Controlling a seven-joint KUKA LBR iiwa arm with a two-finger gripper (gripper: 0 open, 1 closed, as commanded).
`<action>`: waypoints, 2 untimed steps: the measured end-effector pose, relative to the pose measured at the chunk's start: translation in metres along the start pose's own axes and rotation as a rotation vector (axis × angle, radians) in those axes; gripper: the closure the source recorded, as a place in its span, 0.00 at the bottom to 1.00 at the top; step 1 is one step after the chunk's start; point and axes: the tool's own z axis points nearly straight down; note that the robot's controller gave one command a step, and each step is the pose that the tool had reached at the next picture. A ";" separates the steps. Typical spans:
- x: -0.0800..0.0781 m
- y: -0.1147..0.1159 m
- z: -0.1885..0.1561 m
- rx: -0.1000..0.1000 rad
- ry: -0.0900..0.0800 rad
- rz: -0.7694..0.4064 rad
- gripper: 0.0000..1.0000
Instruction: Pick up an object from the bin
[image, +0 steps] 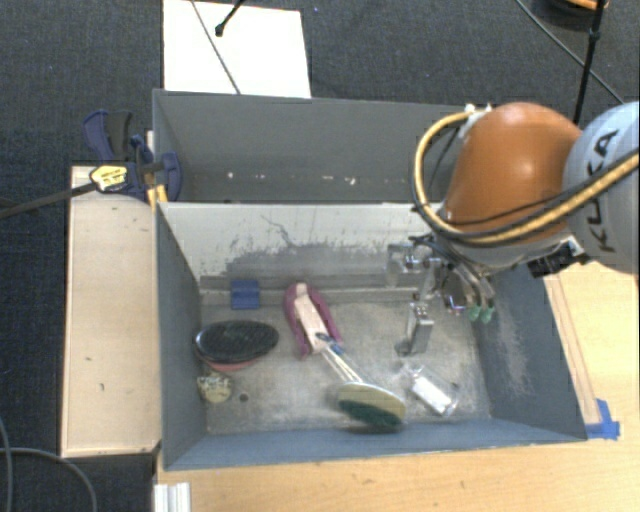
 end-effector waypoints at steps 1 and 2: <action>0.057 -0.012 0.148 0.000 0.004 -0.363 0.00; 0.056 -0.012 0.146 0.001 0.001 -0.361 1.00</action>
Offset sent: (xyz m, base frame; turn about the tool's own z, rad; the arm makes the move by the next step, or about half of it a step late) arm -0.0559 -0.0121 -0.1462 -0.3638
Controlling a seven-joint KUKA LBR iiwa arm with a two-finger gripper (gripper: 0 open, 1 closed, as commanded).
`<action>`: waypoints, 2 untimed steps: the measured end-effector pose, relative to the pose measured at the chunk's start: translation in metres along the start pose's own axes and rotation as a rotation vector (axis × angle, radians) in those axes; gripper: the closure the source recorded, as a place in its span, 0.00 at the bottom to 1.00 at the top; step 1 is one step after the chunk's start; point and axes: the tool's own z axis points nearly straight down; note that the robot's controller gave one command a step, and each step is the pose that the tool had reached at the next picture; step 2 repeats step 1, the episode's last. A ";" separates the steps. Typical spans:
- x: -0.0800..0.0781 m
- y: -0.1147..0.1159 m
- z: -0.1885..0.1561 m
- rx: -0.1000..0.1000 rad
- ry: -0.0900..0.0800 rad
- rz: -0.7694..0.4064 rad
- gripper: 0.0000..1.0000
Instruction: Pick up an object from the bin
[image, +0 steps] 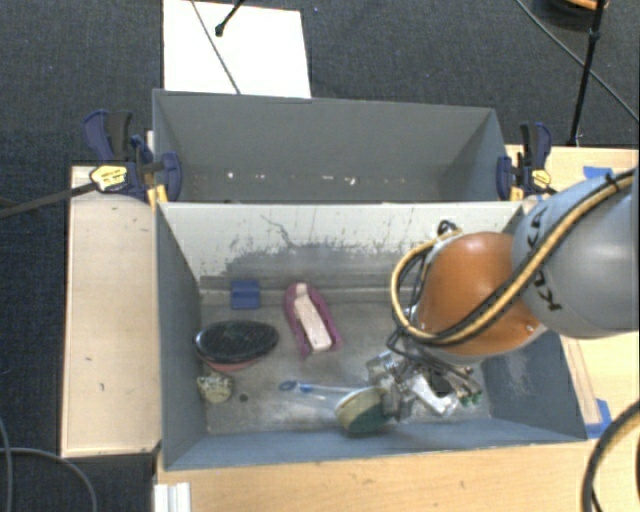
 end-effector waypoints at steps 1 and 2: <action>-0.024 0.004 -0.122 0.002 -0.009 0.002 1.00; -0.024 0.004 -0.122 0.002 -0.009 0.002 1.00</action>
Offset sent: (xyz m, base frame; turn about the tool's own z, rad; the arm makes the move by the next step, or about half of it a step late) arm 0.0181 0.0117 0.1171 -0.0028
